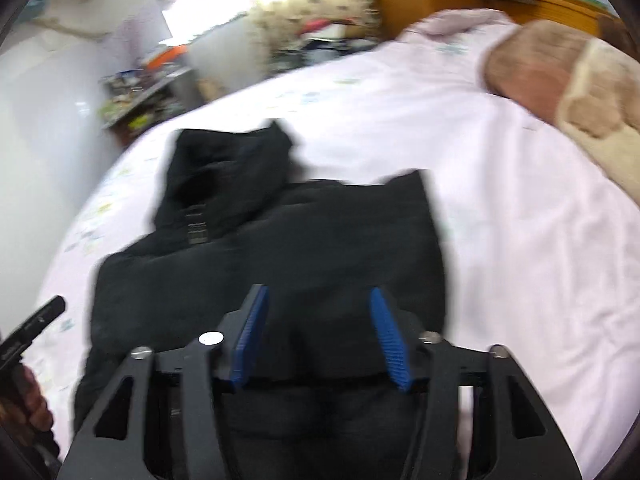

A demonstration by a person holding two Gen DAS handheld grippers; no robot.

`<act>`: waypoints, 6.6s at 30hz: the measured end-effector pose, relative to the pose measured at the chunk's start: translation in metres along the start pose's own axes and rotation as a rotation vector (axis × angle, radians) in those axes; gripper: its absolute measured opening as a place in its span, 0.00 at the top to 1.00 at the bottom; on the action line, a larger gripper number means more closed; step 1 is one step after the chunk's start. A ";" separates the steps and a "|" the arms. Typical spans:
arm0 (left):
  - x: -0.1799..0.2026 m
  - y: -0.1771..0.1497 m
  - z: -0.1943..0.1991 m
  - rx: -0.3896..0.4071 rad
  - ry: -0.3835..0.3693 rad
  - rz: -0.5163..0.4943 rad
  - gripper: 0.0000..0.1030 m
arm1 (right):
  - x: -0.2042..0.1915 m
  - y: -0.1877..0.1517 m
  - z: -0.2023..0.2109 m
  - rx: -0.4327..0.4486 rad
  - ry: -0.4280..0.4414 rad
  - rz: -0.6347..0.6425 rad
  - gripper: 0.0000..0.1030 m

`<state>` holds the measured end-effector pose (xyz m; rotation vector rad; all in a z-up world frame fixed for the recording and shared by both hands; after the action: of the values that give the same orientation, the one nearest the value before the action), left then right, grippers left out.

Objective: Fold large clothes

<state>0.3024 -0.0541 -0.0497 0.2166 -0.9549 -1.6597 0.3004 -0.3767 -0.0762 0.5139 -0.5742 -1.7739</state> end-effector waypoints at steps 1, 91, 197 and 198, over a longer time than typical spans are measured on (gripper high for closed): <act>0.002 0.000 -0.017 -0.022 0.008 -0.011 0.54 | 0.003 0.002 -0.007 -0.006 -0.010 -0.005 0.62; 0.001 -0.039 0.153 0.029 0.166 0.012 0.48 | -0.057 -0.056 0.134 0.065 0.040 0.155 0.63; -0.066 0.067 0.041 0.065 -0.061 -0.008 0.94 | -0.041 0.068 0.021 0.040 0.192 0.059 0.91; -0.066 0.056 0.045 0.052 -0.063 0.005 0.94 | -0.036 0.052 0.022 0.014 0.191 0.053 0.91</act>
<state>0.3384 0.0248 -0.0044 0.1984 -1.0458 -1.6467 0.3357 -0.3512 -0.0252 0.6641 -0.4629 -1.6495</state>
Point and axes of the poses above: each gripper's, at about its wrist camera, not at the fingertips, and z roughly against the way its jaws point, x to its right, y to its top, the point moved 3 cm from there along -z, roughly the way its jaws point, and after that the axes turned 13 degrees about -y, right-handed, at the moved point
